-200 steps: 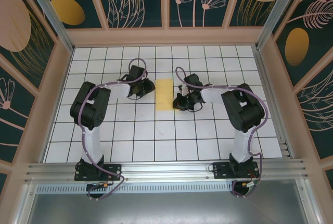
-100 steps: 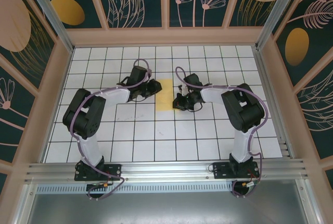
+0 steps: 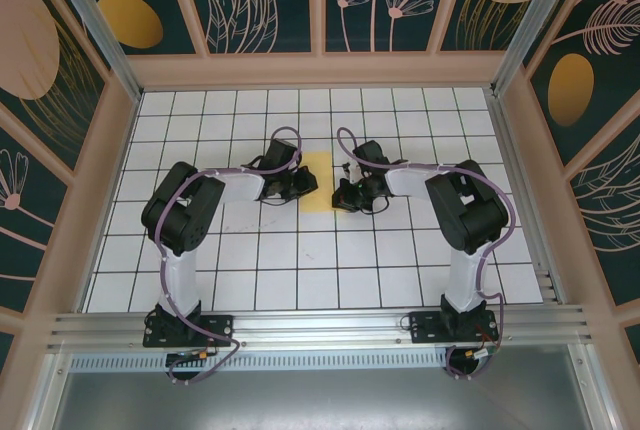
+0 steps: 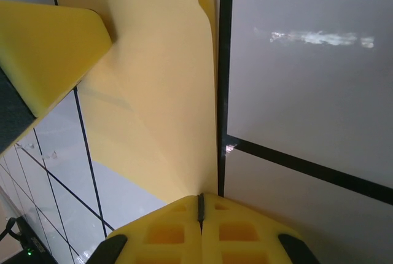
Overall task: Fold a paper plane with a square sheet of paper (pick it up from the middle)
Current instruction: Fold the triangle a second time at the center of the table.
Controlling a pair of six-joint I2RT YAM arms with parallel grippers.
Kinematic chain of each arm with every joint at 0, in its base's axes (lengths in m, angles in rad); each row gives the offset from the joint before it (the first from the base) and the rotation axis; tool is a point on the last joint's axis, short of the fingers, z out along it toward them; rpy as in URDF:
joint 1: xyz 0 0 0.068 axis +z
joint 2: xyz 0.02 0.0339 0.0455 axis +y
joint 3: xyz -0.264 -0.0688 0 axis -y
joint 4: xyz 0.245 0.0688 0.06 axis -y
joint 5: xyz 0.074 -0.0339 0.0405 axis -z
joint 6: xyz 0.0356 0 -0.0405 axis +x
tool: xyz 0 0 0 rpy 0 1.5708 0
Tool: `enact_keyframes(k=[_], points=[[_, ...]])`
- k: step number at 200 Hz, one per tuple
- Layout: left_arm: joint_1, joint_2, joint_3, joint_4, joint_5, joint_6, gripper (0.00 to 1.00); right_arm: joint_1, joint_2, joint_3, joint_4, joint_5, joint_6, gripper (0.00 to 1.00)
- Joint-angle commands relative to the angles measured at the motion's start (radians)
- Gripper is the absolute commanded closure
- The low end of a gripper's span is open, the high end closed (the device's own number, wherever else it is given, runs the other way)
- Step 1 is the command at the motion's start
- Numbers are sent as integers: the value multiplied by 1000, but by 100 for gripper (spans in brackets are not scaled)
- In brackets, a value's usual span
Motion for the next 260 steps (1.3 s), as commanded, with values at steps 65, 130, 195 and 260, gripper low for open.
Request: enact_keyframes(k=[65,130,195,260], points=[[1,18,-13,-37,-36,4,89,3,13,146,-50,-17,-17,98],[1,26,-11,-47,-43,-3,89,14,123,212,-68,-19,-24,99],[2,35,-6,-82,-71,-5,90,13,90,128,-101,-59,-83,99],[1,36,-5,-87,-75,-8,90,4,-2,-3,-148,-44,-124,99]])
